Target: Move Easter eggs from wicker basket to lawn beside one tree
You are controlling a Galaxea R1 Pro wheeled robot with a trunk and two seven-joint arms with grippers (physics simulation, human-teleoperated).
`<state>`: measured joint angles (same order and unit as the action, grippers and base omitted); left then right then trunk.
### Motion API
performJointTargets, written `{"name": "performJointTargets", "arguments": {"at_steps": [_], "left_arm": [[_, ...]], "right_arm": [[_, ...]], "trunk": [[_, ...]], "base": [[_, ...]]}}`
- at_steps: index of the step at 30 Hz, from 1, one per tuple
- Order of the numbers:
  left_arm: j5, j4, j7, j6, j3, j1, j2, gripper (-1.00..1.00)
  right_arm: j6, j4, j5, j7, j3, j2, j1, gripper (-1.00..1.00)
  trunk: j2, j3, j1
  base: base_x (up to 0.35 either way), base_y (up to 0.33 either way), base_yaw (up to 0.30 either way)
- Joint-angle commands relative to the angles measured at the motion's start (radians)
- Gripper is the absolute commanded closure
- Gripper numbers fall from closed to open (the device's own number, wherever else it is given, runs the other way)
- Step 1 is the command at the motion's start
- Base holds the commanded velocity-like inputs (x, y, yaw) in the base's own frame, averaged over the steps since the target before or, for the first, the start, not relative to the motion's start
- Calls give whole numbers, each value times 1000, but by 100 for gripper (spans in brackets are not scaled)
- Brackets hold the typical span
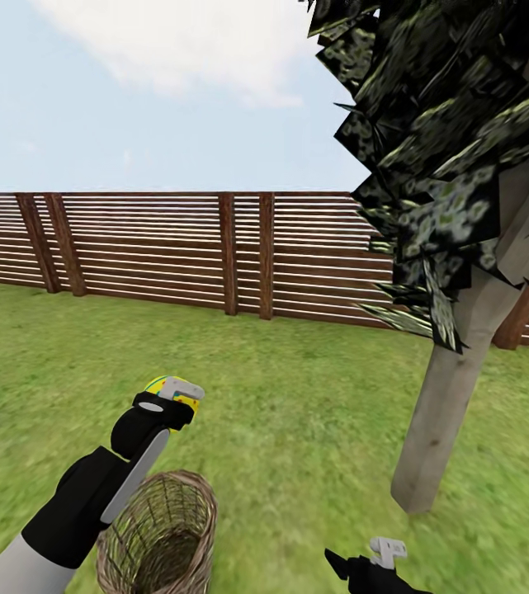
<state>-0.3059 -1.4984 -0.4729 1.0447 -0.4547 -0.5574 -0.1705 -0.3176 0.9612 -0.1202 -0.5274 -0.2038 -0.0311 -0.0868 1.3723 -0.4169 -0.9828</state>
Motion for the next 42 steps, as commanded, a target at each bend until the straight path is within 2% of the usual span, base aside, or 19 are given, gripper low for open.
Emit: {"name": "performJointTargets", "arguments": {"at_steps": [1,18,24,34,42], "left_arm": [[-10,1,-11,2,-2,-2,-1,100],[-8,8,-12,2,1,-3,1,100],[-8,11,-12,2,2,-3,2,100],[-7,10,-13,2,-1,-3,4,100],[-6,10,-12,2,-1,-3,5,100]], "right_arm": [[-9,1,-9,-4,-4,-1,-1,-100],[-15,-9,-9,0,-8,2,-1,-100],[-10,-67,-9,0,-12,9,-1,-100],[-9,-75,-8,0,-11,7,-1,-100],[12,-88,-8,0,-11,9,-1,-100]], "trunk": [[-7,2,4],[-126,55,69],[-168,74,92],[-238,105,130],[-294,131,161]], "base": [[0,0,0],[0,0,0],[0,0,0],[0,0,-1],[0,0,-228]]}}
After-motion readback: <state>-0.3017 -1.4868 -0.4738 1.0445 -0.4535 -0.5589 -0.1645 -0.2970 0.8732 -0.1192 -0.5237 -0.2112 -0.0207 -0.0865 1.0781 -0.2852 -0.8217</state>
